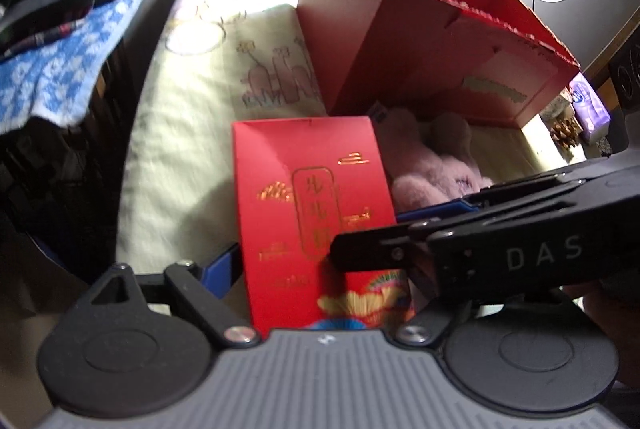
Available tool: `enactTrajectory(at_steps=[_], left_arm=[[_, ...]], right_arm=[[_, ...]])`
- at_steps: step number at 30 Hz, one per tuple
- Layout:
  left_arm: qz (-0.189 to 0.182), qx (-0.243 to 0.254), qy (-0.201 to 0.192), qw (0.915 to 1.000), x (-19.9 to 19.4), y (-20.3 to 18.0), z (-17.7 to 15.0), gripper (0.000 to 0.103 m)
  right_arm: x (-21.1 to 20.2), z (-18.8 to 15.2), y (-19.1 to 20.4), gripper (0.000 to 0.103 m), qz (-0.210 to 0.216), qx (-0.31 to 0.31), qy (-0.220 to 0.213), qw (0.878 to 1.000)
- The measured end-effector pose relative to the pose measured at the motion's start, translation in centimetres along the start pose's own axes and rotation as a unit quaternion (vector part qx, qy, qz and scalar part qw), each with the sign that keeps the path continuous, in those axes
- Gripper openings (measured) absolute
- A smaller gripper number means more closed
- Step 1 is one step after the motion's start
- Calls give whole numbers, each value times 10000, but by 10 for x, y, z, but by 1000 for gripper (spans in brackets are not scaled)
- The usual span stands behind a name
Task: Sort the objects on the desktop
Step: 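Grasp the red gift box upright with the right gripper, then lift the red gift box and carry it over the red box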
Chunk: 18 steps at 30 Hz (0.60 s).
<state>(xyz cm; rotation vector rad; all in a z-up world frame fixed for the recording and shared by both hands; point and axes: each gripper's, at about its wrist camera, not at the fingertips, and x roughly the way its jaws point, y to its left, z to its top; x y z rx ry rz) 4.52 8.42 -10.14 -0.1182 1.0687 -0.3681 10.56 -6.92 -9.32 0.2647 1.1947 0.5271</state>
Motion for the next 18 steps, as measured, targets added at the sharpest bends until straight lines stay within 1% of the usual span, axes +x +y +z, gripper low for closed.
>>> enactTrajectory(at_steps=[2, 6, 11, 13, 18], left_arm=[[-3, 2, 74, 10000, 3, -2, -5, 87], [29, 20, 19, 10000, 1, -5, -12, 86], [122, 21, -59, 9999, 1, -10, -14, 85], [184, 13, -55, 9998, 1, -12, -14, 84], [221, 25, -214, 9995, -11, -17, -7, 83]], right_arm=[[2, -4, 0, 50, -89, -35, 34, 9999], [2, -11, 4, 53, -148, -233, -89, 9996], [4, -15, 6, 56, -230, -295, -224, 9990], [3, -16, 7, 54, -260, -309, -239, 9989], [-9, -16, 8, 40, -153, -359, -483, 9981]])
